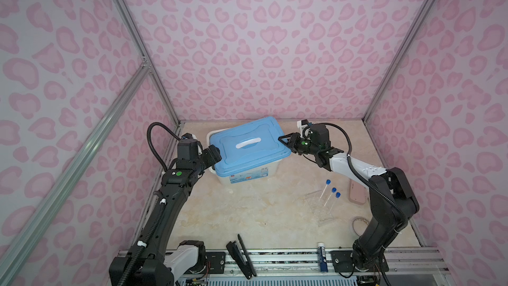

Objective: Organize the chemistry lab equipment
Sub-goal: 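Press the blue lid edges down onto the bin rim with both grippers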

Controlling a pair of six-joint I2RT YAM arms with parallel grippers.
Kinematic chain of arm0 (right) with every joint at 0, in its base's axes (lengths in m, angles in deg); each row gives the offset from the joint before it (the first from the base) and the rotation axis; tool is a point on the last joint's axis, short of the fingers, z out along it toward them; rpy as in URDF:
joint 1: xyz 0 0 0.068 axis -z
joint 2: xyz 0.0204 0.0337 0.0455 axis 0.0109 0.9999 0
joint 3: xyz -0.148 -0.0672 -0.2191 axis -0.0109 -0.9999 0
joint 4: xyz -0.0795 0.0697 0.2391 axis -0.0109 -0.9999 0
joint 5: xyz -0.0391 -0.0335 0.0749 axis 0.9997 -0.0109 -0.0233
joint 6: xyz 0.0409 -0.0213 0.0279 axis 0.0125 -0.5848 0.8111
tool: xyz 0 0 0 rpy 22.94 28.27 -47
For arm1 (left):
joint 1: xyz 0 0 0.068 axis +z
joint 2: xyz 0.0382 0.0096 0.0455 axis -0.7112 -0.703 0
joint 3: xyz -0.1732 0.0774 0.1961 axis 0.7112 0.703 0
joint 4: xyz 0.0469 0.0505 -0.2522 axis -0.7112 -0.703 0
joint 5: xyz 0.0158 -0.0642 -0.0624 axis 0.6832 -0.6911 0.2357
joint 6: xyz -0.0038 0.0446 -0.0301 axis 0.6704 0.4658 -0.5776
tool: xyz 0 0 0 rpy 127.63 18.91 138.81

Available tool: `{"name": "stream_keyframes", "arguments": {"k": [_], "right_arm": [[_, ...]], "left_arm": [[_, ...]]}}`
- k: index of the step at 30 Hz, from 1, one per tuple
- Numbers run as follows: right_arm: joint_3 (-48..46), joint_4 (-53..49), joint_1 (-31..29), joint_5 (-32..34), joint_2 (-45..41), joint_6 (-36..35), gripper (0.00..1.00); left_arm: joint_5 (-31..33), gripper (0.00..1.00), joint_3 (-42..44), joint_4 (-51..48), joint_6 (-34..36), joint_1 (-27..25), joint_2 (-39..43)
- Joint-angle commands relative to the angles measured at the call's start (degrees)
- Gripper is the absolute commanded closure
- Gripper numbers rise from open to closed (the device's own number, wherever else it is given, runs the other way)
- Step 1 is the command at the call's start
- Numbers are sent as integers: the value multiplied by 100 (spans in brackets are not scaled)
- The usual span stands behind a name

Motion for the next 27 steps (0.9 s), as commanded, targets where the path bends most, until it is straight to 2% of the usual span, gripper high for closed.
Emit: {"name": "stream_keyframes", "arguments": {"k": [1, 7, 11, 16, 27], "right_arm": [[22, 29, -5, -47, 91, -195, 68], [135, -284, -4, 58, 152, -423, 63], [262, -540, -73, 75, 144, -582, 59], [523, -1288, -216, 445, 120, -1070, 56], [978, -1873, -378, 639, 331, -1424, 44]], "left_arm": [[-438, 12, 116, 645, 49, 133, -160], [-693, 13, -44, 786, 97, 171, -552], [-670, 13, -190, 722, 150, 178, -745], [-702, 14, -229, 739, 182, 178, -902], [-473, 15, -324, 550, 353, 182, -977]]}}
